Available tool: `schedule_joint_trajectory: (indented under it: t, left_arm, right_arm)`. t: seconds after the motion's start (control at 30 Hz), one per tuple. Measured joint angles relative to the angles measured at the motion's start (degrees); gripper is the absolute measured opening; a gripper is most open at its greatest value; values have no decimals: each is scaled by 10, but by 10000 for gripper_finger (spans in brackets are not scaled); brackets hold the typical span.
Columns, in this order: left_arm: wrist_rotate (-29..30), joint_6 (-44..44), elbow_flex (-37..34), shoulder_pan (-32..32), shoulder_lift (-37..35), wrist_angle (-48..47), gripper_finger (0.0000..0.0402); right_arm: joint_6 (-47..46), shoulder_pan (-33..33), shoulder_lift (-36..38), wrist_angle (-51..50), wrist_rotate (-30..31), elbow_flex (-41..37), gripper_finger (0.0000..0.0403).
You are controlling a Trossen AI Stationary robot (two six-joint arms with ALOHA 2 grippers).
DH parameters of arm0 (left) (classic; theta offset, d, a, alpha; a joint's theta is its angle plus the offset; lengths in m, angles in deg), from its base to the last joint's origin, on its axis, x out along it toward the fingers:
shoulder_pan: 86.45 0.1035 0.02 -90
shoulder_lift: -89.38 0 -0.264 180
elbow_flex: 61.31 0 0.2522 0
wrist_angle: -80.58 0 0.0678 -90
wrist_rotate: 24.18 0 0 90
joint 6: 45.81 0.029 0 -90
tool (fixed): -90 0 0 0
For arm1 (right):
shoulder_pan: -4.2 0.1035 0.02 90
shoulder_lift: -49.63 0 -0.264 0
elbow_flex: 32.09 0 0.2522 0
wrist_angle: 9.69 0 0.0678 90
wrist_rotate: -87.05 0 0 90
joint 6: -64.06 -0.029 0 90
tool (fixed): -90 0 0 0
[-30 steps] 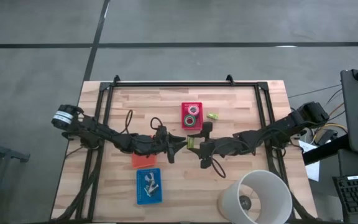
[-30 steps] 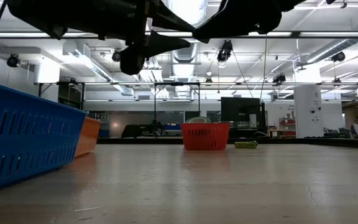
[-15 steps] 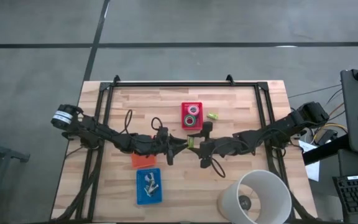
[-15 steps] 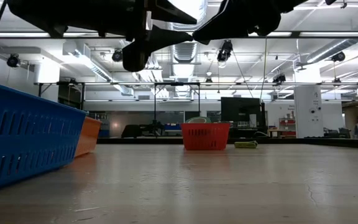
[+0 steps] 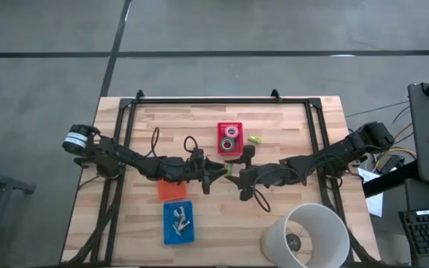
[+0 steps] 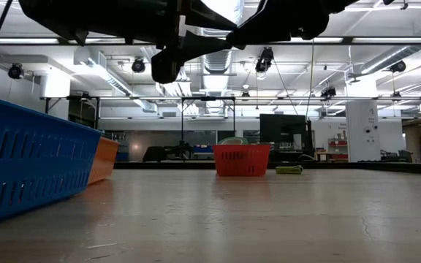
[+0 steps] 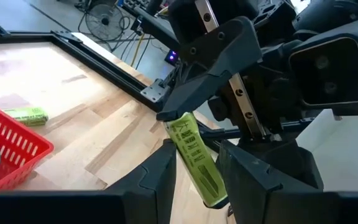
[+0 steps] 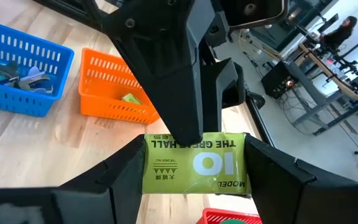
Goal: Pick and place Stapler, Stapler remover, tape
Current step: Put the bottom green staple box into the orange bin
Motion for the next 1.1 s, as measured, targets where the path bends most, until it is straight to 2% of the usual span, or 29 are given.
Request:
schedule_joint_trajectory:
  t: [0.27,0.5,0.67,0.9,1.1]
  left_arm:
    - [-12,12,1,5,0,-3,121]
    - [-21,8,1,11,0,-5,74]
    - [-25,9,1,12,0,-7,61]
    - [-32,24,2,13,0,-3,60]
    - [-30,31,0,14,0,-4,37]
  right_arm:
    - [9,0,0,6,-1,0,232]
    - [16,-1,0,5,1,0,231]
    - [21,-1,0,4,0,-1,234]
    - [23,-1,0,8,-10,-1,256]
    - [21,-1,-1,5,-9,0,281]
